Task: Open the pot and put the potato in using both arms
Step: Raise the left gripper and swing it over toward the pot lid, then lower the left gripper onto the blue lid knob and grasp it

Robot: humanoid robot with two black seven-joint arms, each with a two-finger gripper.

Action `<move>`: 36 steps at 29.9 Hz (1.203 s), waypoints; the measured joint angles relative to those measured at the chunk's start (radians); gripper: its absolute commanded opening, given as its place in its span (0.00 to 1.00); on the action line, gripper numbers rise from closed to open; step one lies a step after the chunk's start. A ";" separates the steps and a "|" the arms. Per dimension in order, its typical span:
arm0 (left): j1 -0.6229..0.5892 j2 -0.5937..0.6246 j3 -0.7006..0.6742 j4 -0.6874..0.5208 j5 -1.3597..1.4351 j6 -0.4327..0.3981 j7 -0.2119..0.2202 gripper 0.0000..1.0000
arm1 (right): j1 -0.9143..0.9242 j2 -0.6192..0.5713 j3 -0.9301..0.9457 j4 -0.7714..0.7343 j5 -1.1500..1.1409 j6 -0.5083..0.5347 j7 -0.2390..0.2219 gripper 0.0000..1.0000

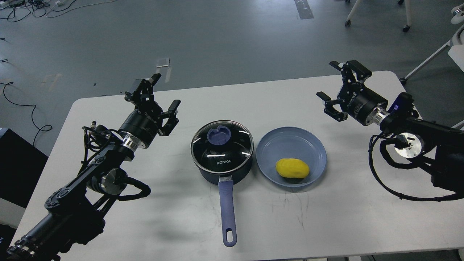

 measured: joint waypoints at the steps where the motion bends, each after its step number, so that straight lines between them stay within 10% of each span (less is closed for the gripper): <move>1: -0.005 0.008 0.003 0.002 0.003 -0.007 0.000 0.98 | 0.005 -0.007 0.000 0.001 -0.006 0.005 0.000 0.99; 12: -0.182 0.145 0.012 -0.072 0.233 -0.249 -0.023 0.98 | -0.001 -0.024 -0.001 -0.004 -0.014 0.011 0.000 0.99; 26: -0.306 0.156 0.039 -0.369 1.079 -0.227 -0.108 0.98 | -0.016 -0.023 -0.001 -0.015 -0.022 0.005 0.000 0.99; 36: -0.418 0.155 0.312 -0.328 1.561 -0.070 -0.108 0.98 | -0.031 -0.023 0.001 -0.015 -0.023 0.004 0.000 0.99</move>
